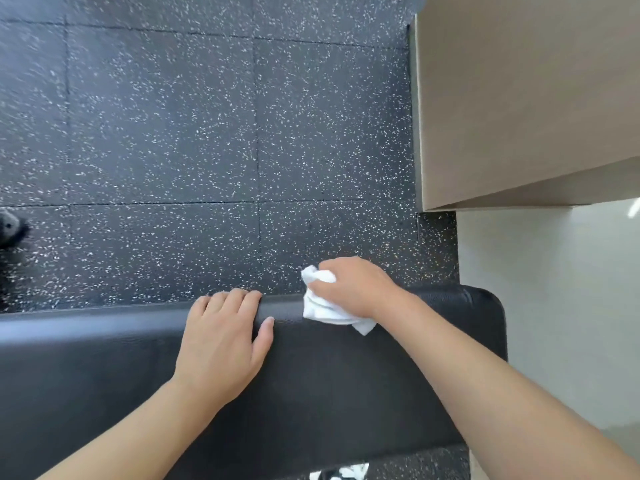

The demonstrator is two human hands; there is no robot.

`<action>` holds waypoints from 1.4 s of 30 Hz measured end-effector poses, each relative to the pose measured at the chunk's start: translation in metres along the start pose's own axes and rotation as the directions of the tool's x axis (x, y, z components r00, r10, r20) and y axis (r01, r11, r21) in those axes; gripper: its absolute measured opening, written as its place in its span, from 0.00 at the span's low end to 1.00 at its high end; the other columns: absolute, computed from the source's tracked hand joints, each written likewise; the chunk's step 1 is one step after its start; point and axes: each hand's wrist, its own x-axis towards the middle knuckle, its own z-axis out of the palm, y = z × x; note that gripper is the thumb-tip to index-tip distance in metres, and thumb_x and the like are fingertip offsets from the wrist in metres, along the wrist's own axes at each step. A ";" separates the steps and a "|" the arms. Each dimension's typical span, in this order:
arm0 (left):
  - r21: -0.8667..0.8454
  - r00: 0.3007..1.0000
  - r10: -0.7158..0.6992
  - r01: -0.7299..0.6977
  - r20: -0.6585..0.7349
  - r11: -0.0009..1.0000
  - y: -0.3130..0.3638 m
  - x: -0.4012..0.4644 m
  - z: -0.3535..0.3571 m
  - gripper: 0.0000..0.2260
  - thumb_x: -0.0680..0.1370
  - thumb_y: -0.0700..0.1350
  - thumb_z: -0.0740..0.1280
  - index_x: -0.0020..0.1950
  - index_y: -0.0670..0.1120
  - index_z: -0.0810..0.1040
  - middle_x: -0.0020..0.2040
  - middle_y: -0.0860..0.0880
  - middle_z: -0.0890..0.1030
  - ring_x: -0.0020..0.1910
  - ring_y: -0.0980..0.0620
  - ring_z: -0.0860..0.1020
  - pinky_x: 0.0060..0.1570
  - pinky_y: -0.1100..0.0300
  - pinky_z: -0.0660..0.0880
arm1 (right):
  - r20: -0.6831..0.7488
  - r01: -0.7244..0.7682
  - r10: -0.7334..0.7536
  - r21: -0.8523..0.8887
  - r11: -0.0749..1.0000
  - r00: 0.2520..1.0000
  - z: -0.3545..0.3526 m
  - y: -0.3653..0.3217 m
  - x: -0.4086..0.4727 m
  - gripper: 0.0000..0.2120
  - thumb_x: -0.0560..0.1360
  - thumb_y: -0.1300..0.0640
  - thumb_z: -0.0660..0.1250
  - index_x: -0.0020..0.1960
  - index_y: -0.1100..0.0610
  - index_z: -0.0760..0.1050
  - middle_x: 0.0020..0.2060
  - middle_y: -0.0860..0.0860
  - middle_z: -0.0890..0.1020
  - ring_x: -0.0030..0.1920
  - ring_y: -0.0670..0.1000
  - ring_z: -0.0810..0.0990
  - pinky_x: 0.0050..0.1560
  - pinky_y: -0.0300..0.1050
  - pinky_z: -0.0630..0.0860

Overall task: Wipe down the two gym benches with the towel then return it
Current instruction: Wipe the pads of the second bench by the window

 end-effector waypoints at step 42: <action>-0.106 1.000 -0.020 0.018 -0.013 0.994 -0.150 -0.041 -0.023 0.23 0.84 0.58 0.52 0.67 0.49 0.80 0.61 0.53 0.83 0.60 0.47 0.80 0.64 0.48 0.71 | -0.063 -0.132 0.125 -0.127 0.983 0.990 0.042 -0.118 0.028 0.18 0.76 0.40 0.57 0.37 0.52 0.75 0.36 0.45 0.80 0.40 0.50 0.78 0.36 0.45 0.65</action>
